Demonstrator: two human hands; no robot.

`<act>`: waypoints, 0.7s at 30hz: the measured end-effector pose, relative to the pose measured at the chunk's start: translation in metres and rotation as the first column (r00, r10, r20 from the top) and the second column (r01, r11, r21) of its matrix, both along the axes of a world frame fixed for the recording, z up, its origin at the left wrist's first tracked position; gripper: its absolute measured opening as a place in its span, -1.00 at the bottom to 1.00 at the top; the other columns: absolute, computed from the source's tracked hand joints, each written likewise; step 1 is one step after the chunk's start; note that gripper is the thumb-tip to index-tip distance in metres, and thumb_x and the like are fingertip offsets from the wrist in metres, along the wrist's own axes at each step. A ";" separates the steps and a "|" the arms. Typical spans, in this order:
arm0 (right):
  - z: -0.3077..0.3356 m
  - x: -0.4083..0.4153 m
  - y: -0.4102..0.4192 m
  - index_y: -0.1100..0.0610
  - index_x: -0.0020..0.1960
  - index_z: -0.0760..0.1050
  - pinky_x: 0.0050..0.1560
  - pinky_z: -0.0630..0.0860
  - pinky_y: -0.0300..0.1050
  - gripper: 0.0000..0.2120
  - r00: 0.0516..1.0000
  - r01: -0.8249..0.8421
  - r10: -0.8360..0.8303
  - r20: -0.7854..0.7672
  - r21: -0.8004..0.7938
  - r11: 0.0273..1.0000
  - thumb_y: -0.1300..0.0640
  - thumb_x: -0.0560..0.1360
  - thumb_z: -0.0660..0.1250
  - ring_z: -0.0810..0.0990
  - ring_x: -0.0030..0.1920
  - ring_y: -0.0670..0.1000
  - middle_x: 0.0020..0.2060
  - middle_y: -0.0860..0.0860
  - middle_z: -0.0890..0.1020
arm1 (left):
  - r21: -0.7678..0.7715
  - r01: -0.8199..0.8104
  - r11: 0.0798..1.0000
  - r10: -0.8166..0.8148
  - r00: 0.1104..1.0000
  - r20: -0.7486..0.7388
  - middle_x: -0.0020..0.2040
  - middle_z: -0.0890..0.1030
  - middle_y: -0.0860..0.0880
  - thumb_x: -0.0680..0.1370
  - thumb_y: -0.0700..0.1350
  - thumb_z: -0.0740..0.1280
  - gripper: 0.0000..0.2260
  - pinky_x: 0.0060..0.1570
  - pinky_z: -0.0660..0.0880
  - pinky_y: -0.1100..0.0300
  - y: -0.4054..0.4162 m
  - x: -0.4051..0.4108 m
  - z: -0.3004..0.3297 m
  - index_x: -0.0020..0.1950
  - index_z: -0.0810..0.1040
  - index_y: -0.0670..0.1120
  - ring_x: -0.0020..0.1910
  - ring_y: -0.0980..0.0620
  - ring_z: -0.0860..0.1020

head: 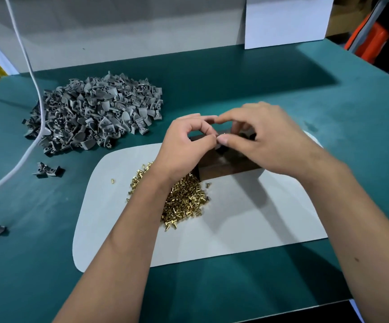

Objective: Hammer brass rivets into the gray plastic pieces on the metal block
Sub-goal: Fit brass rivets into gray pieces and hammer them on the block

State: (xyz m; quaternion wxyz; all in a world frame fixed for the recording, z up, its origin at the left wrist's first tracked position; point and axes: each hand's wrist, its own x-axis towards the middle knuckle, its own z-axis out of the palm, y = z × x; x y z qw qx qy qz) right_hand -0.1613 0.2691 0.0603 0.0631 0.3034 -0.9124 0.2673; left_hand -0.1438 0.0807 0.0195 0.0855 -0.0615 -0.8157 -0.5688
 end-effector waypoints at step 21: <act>-0.003 -0.151 0.016 0.08 0.14 0.71 0.28 0.55 -0.05 -0.80 0.903 0.403 -0.418 0.096 0.146 0.904 0.20 0.55 0.39 0.63 0.17 0.15 0.14 0.12 0.69 | -0.500 0.005 0.866 0.048 0.994 0.094 0.21 0.65 0.02 0.51 -0.21 0.36 -0.62 0.00 0.41 0.42 0.031 -0.136 0.026 0.28 0.66 0.07 0.19 0.09 0.59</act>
